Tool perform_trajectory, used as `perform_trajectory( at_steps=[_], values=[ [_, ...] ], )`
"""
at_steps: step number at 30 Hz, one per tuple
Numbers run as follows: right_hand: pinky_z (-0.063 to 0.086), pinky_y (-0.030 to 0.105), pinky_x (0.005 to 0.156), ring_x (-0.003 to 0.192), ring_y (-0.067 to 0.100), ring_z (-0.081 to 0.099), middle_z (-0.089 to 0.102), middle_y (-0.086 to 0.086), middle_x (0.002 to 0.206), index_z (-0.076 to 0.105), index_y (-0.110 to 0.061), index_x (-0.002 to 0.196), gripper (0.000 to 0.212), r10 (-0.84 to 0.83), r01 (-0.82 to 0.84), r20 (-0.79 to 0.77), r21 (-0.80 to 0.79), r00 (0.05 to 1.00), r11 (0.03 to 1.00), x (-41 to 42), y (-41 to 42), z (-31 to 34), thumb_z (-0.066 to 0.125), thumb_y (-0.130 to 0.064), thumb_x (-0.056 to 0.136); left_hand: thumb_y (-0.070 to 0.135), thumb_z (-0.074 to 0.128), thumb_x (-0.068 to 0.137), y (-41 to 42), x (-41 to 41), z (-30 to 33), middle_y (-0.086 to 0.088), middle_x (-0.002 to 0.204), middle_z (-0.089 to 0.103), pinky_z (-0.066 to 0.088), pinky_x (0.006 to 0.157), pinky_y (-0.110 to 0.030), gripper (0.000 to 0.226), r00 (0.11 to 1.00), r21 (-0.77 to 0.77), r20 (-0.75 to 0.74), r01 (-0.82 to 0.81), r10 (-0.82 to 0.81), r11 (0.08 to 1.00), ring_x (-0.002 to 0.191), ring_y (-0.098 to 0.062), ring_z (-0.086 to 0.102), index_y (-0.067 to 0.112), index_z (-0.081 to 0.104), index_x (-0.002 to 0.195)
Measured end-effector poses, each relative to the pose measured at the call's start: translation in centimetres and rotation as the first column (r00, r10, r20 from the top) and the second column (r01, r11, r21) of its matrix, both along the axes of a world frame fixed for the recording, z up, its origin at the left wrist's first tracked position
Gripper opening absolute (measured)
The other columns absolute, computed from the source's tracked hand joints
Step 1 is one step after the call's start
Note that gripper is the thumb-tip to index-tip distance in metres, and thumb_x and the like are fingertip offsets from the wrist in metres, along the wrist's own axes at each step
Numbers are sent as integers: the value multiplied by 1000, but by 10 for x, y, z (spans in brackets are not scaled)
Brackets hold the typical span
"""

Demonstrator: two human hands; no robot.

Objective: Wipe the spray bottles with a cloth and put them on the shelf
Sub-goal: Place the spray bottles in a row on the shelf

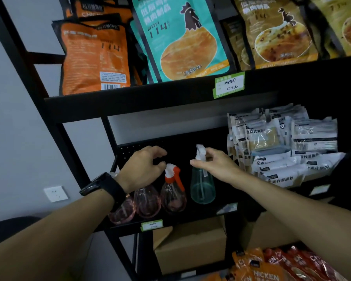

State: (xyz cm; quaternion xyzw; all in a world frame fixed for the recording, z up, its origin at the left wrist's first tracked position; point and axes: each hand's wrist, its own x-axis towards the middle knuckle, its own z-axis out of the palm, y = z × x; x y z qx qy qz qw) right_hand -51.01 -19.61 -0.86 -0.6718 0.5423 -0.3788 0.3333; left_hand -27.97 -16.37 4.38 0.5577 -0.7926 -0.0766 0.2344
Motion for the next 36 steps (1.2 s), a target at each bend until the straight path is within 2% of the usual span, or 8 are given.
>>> perform_trajectory(
  at_steps=[6,17,21,26,29,32,36],
  values=[
    [45,22,82,103,6,60,64,-10,113,60,-24,121,48,-25,24,35,37,999,999,2,-16,-27,71,-49,81,19,57,96,-16,6,-9,0,130,60,36,92,-16,33,998,-50,-46,-50,48,998,120,-13,55,18,61,129],
    [48,27,90,104,7,61,63,-11,113,60,-25,118,51,-2,0,31,61,1000,998,16,-24,-41,73,-53,77,20,56,96,-29,8,-17,-3,134,61,36,96,-18,34,998,-28,-33,-55,54,998,124,-16,55,17,61,129],
    [47,25,88,106,5,59,63,-12,115,60,-26,120,52,2,-3,21,61,1000,998,16,-23,-37,74,-52,77,21,56,96,-31,8,-16,-2,134,60,36,95,-18,35,998,-26,-31,-60,60,998,124,-15,55,18,61,130],
    [48,31,96,108,8,59,62,-10,118,56,-27,124,56,22,-24,24,100,999,995,19,-22,-37,74,-52,77,21,56,96,-29,14,-9,-2,134,62,38,96,-19,36,997,-25,-24,-73,72,997,124,-15,55,17,60,131],
    [47,31,97,114,11,57,57,-9,126,48,-26,133,68,20,-24,42,115,999,993,19,-19,-34,77,-48,75,20,56,96,-24,22,2,0,134,62,38,96,-19,36,996,-39,-12,-84,84,996,123,-15,56,16,60,132],
    [42,34,104,126,15,47,45,-5,141,29,-26,147,91,29,-34,39,129,999,991,18,-13,-22,81,-41,74,20,55,96,-14,33,15,-1,132,63,39,96,-19,36,995,-38,-1,-102,102,994,122,-15,57,15,60,131],
    [35,39,111,138,18,35,29,0,155,17,-27,152,108,60,-59,-3,136,998,989,18,-3,4,85,-38,69,21,55,96,2,51,30,-1,127,65,40,90,-18,31,990,-47,11,-142,142,989,117,-15,59,16,63,126]
  ],
)
